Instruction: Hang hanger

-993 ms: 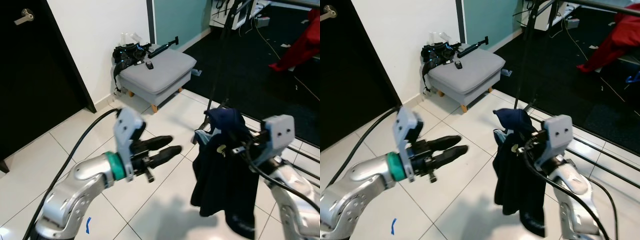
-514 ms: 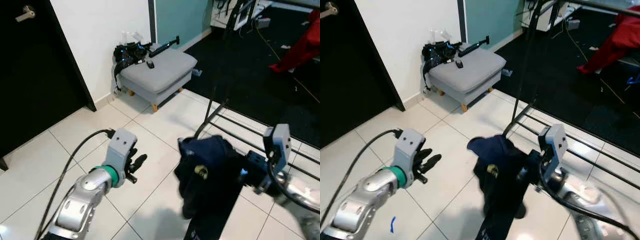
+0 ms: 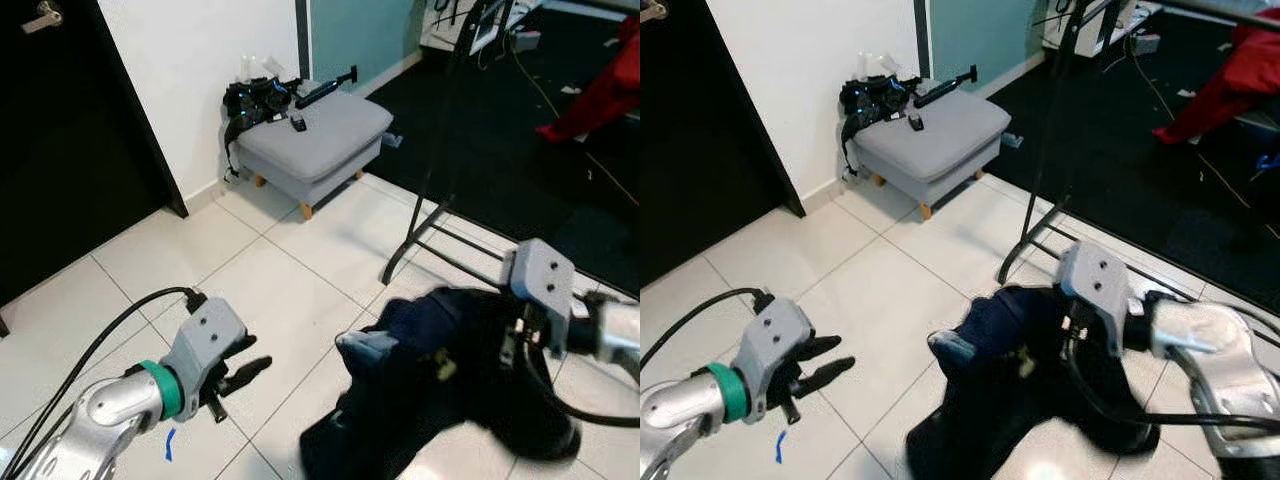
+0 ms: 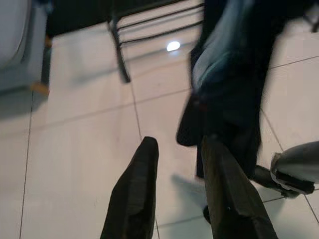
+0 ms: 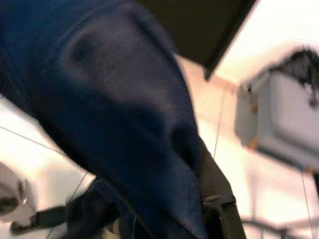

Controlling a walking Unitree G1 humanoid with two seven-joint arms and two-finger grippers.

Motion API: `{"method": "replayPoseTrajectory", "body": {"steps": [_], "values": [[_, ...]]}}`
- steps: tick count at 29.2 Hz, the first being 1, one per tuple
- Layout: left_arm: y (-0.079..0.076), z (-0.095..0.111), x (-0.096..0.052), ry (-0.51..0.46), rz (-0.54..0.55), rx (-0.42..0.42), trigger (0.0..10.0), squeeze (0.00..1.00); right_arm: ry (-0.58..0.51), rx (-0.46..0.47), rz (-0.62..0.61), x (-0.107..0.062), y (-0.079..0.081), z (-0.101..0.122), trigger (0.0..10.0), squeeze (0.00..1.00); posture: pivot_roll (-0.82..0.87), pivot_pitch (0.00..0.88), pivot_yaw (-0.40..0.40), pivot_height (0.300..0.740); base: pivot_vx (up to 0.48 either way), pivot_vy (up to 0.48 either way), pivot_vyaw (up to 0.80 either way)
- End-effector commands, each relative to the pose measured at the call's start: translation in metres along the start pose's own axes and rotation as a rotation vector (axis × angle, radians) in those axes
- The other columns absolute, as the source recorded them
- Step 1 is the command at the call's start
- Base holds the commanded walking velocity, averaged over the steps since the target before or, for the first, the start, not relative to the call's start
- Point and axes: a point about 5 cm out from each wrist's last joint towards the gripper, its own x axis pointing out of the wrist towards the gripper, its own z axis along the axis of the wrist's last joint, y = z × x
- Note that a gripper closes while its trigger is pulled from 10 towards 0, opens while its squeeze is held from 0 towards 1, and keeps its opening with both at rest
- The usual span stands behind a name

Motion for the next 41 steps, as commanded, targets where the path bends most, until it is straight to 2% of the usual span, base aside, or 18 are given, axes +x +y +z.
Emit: {"method": "replayPoseTrajectory", "body": {"steps": [1, 13, 14, 15, 16, 17, 26, 27, 29, 30, 31, 32, 33, 35, 36, 38, 39, 41], "values": [[-0.004, -0.002, -0.001, 0.010, -0.029, 0.025, 10.0, 0.00, -0.027, -0.034, 0.019, 0.005, 0.003, 0.005, 0.0, 0.00, -0.23, 0.189, 0.109, 0.740, 0.000, 0.000, 0.00], [-0.016, 0.008, 0.022, -0.059, 0.000, -0.012, 10.0, 0.00, -0.142, -0.085, 0.036, 0.021, -0.010, 0.026, 0.0, 0.00, -0.22, 0.187, 0.088, 0.740, 0.000, 0.000, 0.00], [-0.016, 0.009, 0.024, -0.069, 0.021, -0.034, 10.0, 0.19, -0.154, -0.086, 0.029, 0.021, -0.011, 0.028, 0.0, 0.00, -0.22, 0.188, 0.088, 0.740, 0.000, 0.000, 0.00], [-0.015, 0.011, 0.025, -0.081, 0.042, -0.058, 10.0, 0.87, -0.164, -0.089, 0.026, 0.021, -0.012, 0.031, 0.0, 0.00, -0.22, 0.188, 0.088, 0.740, 0.000, 0.000, 0.00], [-0.014, 0.012, 0.025, -0.088, 0.054, -0.072, 10.0, 0.87, -0.170, -0.091, 0.025, 0.020, -0.013, 0.033, 0.0, 0.00, -0.22, 0.188, 0.088, 0.740, 0.000, 0.000, 0.00], [-0.013, 0.013, 0.025, -0.093, 0.061, -0.075, 10.0, 1.00, -0.179, -0.095, 0.029, 0.020, -0.014, 0.035, 0.0, 0.00, -0.22, 0.188, 0.088, 0.740, 0.000, 0.000, 0.00], [0.000, 0.018, 0.029, -0.096, 0.124, -0.047, 10.0, 1.00, -0.249, -0.143, 0.077, 0.031, -0.019, 0.054, 0.0, 0.00, -0.22, 0.183, 0.089, 0.740, 0.000, 0.000, 0.00], [0.003, 0.017, 0.030, -0.088, 0.148, -0.034, 10.0, 0.77, -0.260, -0.149, 0.085, 0.033, -0.019, 0.057, 0.0, 0.00, -0.22, 0.183, 0.087, 0.740, 0.000, 0.000, 0.00], [0.005, 0.017, 0.030, -0.084, 0.161, -0.027, 10.0, 0.77, -0.265, -0.152, 0.090, 0.034, -0.019, 0.059, 0.0, 0.00, -0.21, 0.183, 0.084, 0.740, 0.000, 0.000, 0.00], [0.014, 0.019, 0.027, -0.087, 0.199, -0.021, 8.1, 0.00, -0.277, -0.162, 0.108, 0.037, -0.020, 0.062, 0.0, 0.00, -0.21, 0.184, 0.077, 0.740, 0.000, 0.000, 0.00], [0.018, 0.020, 0.024, -0.091, 0.211, -0.019, 6.5, 0.00, -0.281, -0.166, 0.116, 0.038, -0.020, 0.064, 0.0, 0.00, -0.21, 0.184, 0.075, 0.740, 0.000, 0.000, 0.00], [0.018, 0.020, 0.024, -0.091, 0.211, -0.019, 6.5, 0.00, -0.281, -0.166, 0.116, 0.038, -0.020, 0.064, 0.0, 0.00, -0.21, 0.184, 0.075, 0.740, 0.000, 0.000, 0.00], [0.021, 0.020, 0.022, -0.092, 0.218, -0.020, 4.9, 0.00, -0.284, -0.167, 0.123, 0.039, -0.021, 0.064, 0.0, 0.00, -0.21, 0.184, 0.071, 0.740, 0.000, 0.000, 0.00], [0.023, 0.021, 0.021, -0.094, 0.220, -0.022, 4.8, 0.00, -0.285, -0.169, 0.128, 0.040, -0.021, 0.065, 0.0, 0.00, -0.20, 0.184, 0.069, 0.740, 0.000, 0.000, 0.00], [0.024, 0.023, 0.019, -0.101, 0.217, -0.028, 3.3, 0.00, -0.287, -0.168, 0.135, 0.040, -0.021, 0.065, 0.0, 0.00, -0.20, 0.185, 0.064, 0.740, 0.000, 0.000, 0.00], [0.024, 0.024, 0.018, -0.105, 0.214, -0.032, 3.3, 0.00, -0.288, -0.167, 0.139, 0.041, -0.021, 0.065, 0.0, 0.00, -0.20, 0.185, 0.064, 0.740, 0.000, 0.000, 0.00], [0.024, 0.026, 0.018, -0.114, 0.207, -0.038, 2.1, 0.00, -0.291, -0.166, 0.146, 0.042, -0.021, 0.065, 0.0, 0.00, -0.20, 0.185, 0.063, 0.740, 0.000, 0.000, 0.00], [0.022, 0.028, 0.018, -0.125, 0.195, -0.047, 1.8, 0.00, -0.295, -0.165, 0.152, 0.044, -0.020, 0.066, 0.0, 0.00, -0.20, 0.186, 0.063, 0.740, 0.000, 0.000, 0.00]]}}
